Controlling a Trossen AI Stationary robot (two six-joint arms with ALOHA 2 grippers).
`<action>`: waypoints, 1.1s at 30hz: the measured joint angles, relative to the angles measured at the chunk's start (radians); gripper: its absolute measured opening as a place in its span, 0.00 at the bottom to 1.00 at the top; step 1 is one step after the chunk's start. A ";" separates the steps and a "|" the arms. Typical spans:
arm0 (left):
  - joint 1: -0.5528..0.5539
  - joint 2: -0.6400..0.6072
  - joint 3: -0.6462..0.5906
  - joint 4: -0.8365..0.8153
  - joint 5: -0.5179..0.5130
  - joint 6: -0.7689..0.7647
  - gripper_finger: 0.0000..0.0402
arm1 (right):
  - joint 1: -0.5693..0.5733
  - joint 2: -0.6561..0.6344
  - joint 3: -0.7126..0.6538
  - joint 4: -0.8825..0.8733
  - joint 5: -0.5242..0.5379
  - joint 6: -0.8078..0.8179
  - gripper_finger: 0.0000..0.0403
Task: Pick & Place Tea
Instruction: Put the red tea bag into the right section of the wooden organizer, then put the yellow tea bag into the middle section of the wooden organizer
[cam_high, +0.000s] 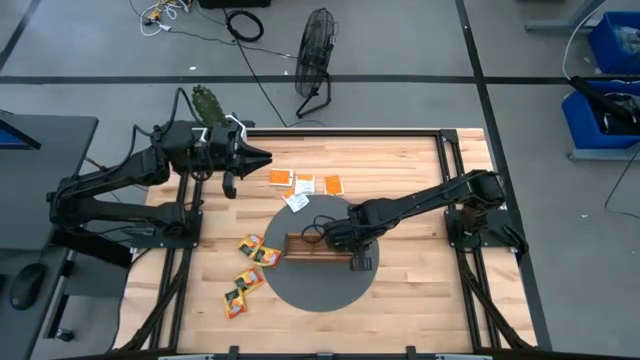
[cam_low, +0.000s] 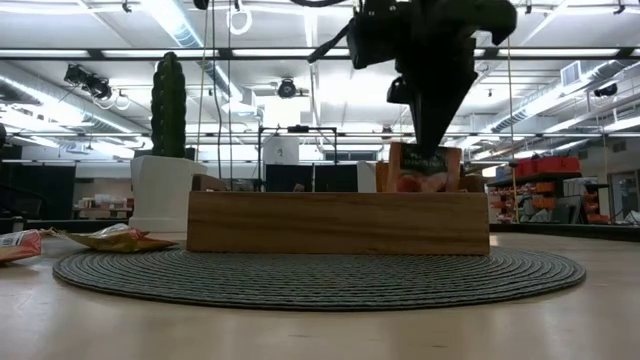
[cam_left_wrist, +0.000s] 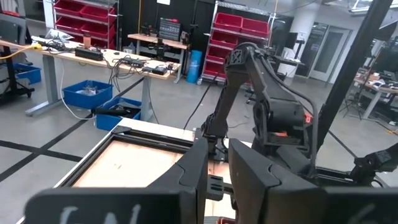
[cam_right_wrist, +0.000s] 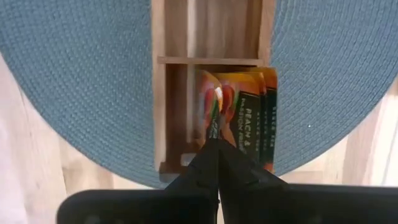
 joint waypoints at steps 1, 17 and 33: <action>0.000 0.000 0.000 0.000 0.000 0.000 0.17 | -0.004 0.000 -0.001 0.004 -0.003 0.000 0.00; 0.000 0.000 0.000 -0.001 0.000 0.000 0.17 | -0.026 0.000 -0.002 0.016 0.007 -0.003 0.19; 0.015 0.015 -0.001 -0.187 -0.061 -0.095 0.17 | -0.065 -0.226 -0.003 0.166 0.199 0.106 0.41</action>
